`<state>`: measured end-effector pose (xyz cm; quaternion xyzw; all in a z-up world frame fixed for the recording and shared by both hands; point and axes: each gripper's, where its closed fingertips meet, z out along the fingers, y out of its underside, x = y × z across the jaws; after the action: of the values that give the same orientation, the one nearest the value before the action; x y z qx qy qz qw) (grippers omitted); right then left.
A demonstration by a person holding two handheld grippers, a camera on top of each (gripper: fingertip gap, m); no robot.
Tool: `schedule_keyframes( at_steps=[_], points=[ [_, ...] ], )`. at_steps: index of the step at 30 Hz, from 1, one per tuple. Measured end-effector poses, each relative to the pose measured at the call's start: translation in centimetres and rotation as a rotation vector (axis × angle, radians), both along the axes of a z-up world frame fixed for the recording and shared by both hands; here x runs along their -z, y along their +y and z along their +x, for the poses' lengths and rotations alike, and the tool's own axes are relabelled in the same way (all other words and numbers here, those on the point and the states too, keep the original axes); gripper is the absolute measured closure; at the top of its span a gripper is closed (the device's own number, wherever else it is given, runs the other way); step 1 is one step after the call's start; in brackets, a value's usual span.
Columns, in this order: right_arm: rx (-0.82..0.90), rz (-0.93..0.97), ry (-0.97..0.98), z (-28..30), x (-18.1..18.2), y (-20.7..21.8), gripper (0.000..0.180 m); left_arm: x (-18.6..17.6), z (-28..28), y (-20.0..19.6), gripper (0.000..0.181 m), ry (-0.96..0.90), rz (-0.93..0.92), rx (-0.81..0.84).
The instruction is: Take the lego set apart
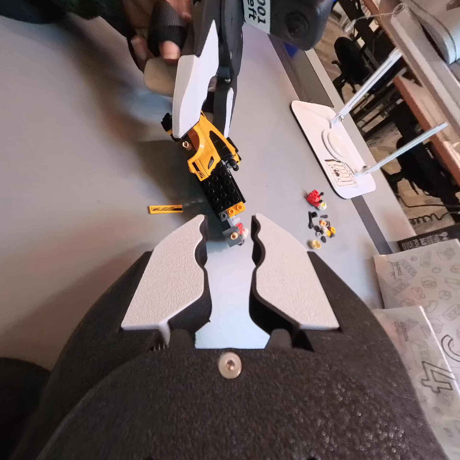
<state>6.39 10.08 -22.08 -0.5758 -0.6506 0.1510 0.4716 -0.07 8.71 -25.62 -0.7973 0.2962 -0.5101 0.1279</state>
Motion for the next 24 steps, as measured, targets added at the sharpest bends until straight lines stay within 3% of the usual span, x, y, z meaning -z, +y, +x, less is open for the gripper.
schedule_keyframes(
  at_steps=[10, 13, 15, 19, 24],
  points=[
    [-0.097, 0.26, -0.259, -2.2, 3.2, 1.2, 0.128, -0.2, 0.0, 0.0, 0.1, -0.033, -0.034, -0.012],
    [-0.127, 0.269, -0.281, -2.3, 3.5, 1.3, 0.148, -0.3, 0.1, -0.3, 0.1, -0.042, -0.021, 0.01],
    [-0.108, 0.252, -0.294, -2.4, 3.4, 1.3, 0.15, -0.4, 0.0, -0.2, 0.1, -0.038, 0.015, 0.011],
    [-0.034, 0.283, -0.384, -2.1, 3.4, 1.5, 0.15, -1.8, -1.0, 1.0, 0.102, 0.033, 0.252, -0.022],
    [0.119, 0.22, -0.435, -1.8, 3.0, 1.4, 0.15, -4.7, -0.6, 1.1, 0.111, 0.255, 0.739, -0.013]
  ],
)
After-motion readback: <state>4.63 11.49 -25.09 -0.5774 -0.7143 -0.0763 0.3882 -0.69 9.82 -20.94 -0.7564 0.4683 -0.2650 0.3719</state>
